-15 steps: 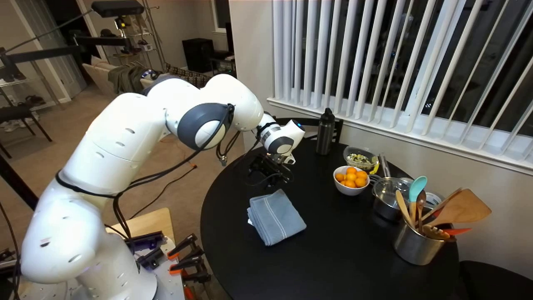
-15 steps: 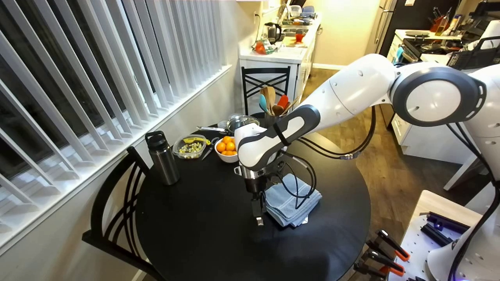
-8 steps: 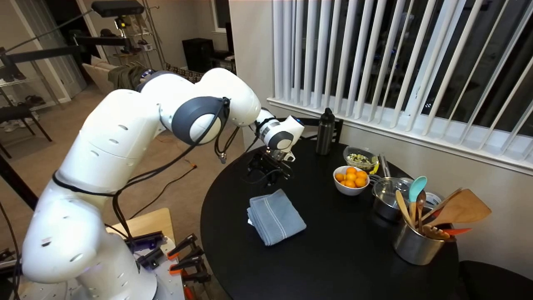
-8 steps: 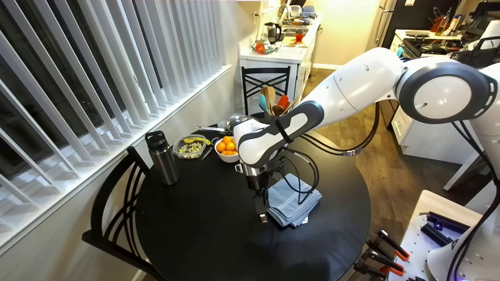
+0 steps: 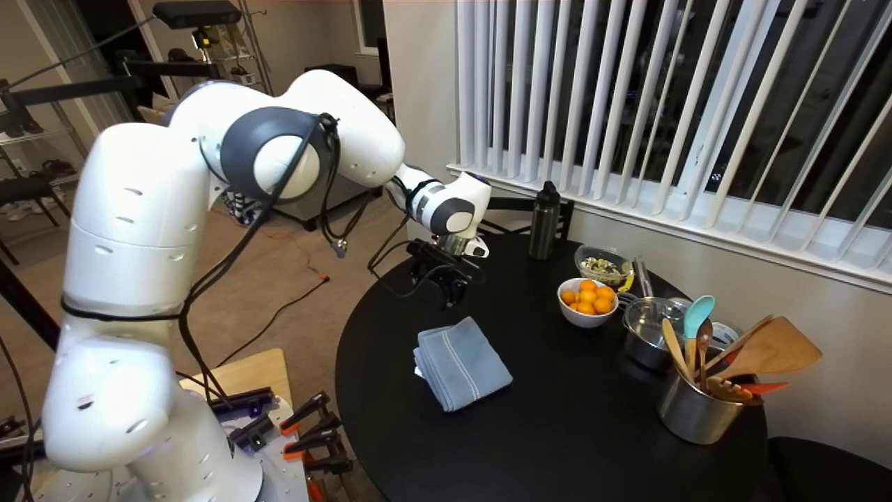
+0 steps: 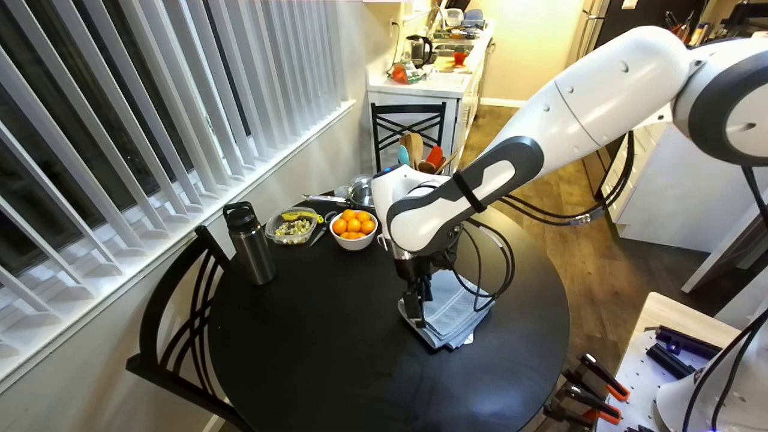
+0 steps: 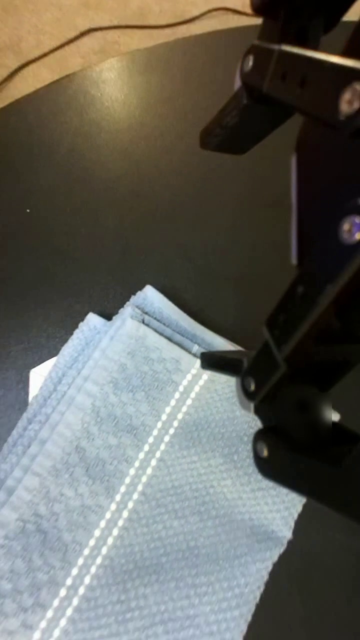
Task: Fold the blue towel
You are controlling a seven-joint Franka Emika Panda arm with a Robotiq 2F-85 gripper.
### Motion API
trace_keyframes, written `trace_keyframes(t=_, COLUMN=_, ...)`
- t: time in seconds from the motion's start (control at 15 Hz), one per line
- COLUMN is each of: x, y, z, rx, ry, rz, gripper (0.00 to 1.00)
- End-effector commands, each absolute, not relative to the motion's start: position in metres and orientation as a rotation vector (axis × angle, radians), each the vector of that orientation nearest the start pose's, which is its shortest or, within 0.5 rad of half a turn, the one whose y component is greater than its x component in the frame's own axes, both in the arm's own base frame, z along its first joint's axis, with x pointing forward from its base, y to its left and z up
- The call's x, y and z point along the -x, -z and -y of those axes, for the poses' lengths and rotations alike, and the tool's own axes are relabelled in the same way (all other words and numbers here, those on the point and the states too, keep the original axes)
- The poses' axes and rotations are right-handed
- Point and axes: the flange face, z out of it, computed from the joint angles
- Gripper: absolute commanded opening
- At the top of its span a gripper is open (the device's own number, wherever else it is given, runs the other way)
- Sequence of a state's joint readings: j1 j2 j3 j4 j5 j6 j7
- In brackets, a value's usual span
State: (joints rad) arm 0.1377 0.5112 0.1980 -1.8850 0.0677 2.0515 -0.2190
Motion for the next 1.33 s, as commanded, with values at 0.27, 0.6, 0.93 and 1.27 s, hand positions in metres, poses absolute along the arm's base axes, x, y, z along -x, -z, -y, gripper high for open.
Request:
trace_keyframes(t=0.27, x=-0.528, y=-0.261, z=-0.150, rx=3.169, ry=-0.371, rz=0.276, gripper=1.00)
trace_keyframes(t=0.6, x=-0.518, y=-0.274, z=-0.129, rx=3.262, ry=-0.257, rz=-0.110, gripper=1.00)
trace_keyframes(t=0.93, x=-0.525, y=-0.271, z=-0.126, rx=3.247, ry=-0.302, rz=-0.149, gripper=1.00)
trace_keyframes(t=1.27, x=-0.524, y=-0.271, z=-0.125, rx=3.248, ry=-0.301, rz=-0.155, gripper=1.00)
